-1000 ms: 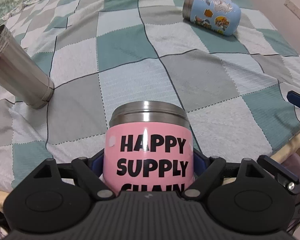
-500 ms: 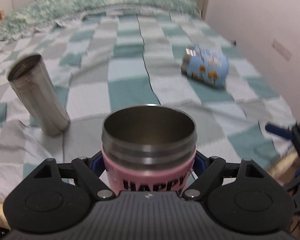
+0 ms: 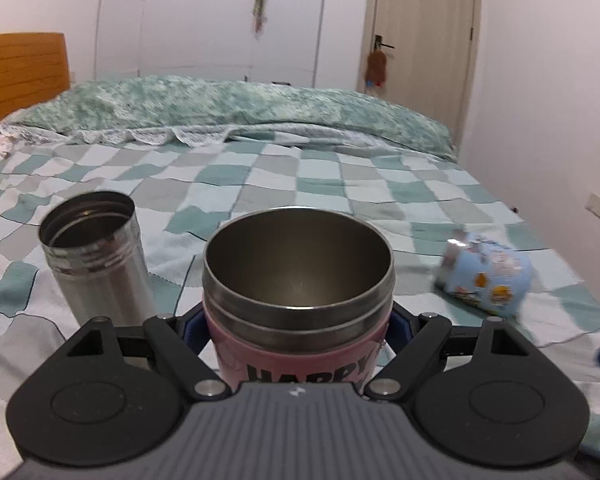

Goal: Flip cup upright

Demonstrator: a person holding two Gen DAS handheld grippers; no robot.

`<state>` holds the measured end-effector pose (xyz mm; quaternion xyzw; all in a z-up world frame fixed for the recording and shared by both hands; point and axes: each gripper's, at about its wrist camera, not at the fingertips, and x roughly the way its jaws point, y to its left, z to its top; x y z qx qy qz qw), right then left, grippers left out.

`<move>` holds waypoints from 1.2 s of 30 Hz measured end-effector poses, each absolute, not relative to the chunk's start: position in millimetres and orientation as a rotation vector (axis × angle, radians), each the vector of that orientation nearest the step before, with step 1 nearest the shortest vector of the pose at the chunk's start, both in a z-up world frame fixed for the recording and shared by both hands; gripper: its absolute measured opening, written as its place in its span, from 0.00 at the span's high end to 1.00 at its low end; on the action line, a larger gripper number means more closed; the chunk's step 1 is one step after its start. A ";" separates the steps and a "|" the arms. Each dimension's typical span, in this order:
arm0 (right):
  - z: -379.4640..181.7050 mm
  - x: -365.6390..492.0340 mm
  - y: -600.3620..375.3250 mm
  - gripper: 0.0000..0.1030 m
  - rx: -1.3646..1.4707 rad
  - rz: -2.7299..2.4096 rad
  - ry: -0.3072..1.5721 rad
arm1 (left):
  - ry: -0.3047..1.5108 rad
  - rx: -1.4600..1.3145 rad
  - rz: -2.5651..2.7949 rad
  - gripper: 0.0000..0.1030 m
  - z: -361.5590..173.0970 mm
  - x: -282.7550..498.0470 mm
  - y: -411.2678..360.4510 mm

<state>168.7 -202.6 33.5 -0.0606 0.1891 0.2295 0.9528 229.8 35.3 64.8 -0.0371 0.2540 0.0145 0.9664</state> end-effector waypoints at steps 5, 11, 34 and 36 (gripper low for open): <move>30.8 175.2 -199.8 0.00 -0.127 0.446 0.396 | 0.490 -0.021 0.043 0.18 28.0 240.3 32.6; 38.2 161.7 -200.9 0.00 -0.138 0.434 0.372 | 0.357 -0.030 0.003 0.00 52.1 205.3 33.4; -5.4 28.2 -234.9 0.00 -0.075 0.333 0.175 | 0.120 0.014 0.041 0.00 0.7 -7.1 30.0; -5.1 22.5 -236.6 0.00 -0.074 0.328 0.135 | 0.127 0.015 0.049 0.00 0.8 -2.3 31.2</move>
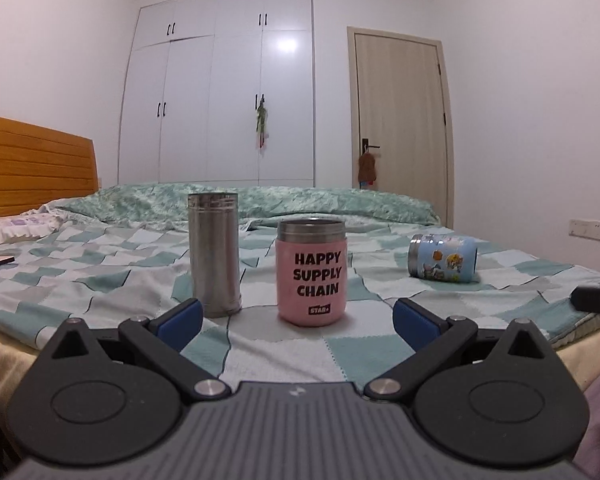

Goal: Flip cup upright

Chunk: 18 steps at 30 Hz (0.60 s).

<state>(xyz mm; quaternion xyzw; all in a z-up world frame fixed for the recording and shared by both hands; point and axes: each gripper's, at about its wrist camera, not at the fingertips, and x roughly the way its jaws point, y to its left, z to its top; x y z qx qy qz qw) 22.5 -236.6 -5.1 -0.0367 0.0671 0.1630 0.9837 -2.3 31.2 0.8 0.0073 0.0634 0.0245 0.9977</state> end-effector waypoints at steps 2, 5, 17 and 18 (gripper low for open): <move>-4.5 19.4 -236.1 0.00 -0.080 0.327 0.110 | 0.118 0.014 0.047 0.00 0.1 -2.0 33.3; -4.7 16.3 -234.7 0.00 -0.093 0.328 0.093 | 0.113 0.017 0.049 0.00 -2.7 -5.5 32.2; -6.4 13.5 -233.7 0.00 -0.099 0.331 0.084 | 0.098 0.022 0.051 0.00 -3.5 -7.7 31.2; -6.5 13.5 -233.6 0.00 -0.099 0.330 0.083 | 0.098 0.021 0.052 0.00 -3.3 -7.6 31.3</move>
